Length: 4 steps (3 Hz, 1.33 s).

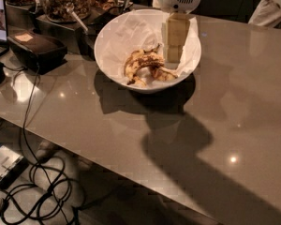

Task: Pick banana from white bowl

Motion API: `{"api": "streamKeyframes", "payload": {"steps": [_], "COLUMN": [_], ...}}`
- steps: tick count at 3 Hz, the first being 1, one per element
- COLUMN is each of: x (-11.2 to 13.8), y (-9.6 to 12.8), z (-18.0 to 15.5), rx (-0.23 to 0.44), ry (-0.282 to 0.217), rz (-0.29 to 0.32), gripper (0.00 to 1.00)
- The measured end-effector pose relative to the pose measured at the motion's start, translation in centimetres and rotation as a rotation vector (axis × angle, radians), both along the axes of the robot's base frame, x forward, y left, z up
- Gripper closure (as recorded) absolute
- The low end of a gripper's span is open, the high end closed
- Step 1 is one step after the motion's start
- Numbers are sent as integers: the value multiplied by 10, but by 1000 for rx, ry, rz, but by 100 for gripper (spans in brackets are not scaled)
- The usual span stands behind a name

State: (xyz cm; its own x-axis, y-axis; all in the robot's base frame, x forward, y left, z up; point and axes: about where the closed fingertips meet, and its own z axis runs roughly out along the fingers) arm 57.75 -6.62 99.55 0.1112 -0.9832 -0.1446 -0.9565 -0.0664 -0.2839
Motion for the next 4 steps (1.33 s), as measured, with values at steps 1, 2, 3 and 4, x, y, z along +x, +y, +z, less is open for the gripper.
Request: {"api": "streamKeyframes", "payload": {"steps": [1,2,3,4], "x": [11,25,42,56], "y": [9,8,1,0], "z": [2,-3,-16,-29], "rx": [1,5,16,38], "ry": [-1,7,41,73], "rz": [32,37,6,-6], "gripper": [0,0,0,0]}}
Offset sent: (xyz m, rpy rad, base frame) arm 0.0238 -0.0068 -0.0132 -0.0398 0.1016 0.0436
